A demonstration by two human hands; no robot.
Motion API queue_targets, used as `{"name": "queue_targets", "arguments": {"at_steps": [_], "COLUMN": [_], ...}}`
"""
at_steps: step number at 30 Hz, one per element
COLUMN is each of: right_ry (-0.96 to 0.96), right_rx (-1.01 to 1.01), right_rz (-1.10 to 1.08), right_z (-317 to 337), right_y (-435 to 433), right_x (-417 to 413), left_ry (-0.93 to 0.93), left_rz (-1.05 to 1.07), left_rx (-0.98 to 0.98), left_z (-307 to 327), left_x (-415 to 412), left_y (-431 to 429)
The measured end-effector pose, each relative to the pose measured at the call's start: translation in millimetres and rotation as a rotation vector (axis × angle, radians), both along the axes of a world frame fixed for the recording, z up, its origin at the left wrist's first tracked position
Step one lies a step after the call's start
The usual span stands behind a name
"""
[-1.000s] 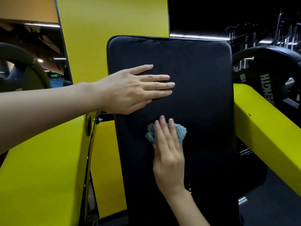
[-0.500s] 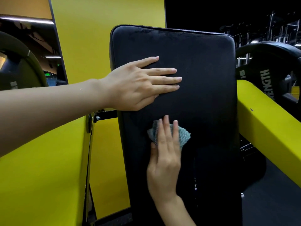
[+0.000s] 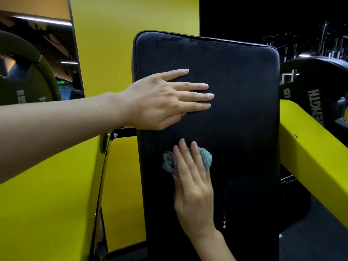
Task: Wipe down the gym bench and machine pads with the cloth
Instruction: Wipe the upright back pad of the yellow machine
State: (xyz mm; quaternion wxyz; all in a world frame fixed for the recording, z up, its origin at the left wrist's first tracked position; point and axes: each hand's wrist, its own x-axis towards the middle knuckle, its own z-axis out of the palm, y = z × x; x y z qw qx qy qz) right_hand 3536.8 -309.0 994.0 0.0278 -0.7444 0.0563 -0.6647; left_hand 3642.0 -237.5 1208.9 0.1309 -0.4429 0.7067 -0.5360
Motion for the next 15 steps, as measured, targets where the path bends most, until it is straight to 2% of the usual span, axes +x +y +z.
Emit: {"name": "queue_targets", "arguments": {"at_steps": [3,7,12,15], "right_ry": [-0.063,-0.157,-0.14,-0.064], "right_rx": [0.103,0.236,0.217,0.11], "right_rz": [-0.015,-0.03,-0.037,-0.026], "right_z": [2,3,7,9], "right_y": [-9,19,44,59], "right_x": [-1,17,34,38], "left_ry": [0.007,0.016,0.018,0.021], "left_rz": [-0.005,-0.012,-0.018,-0.012], "left_rx": [0.008,-0.001,-0.001,-0.007], "left_z": [1,0,0,1], "left_x": [0,0,-1,-1], "left_y": [-1,-1,-1,0]}}
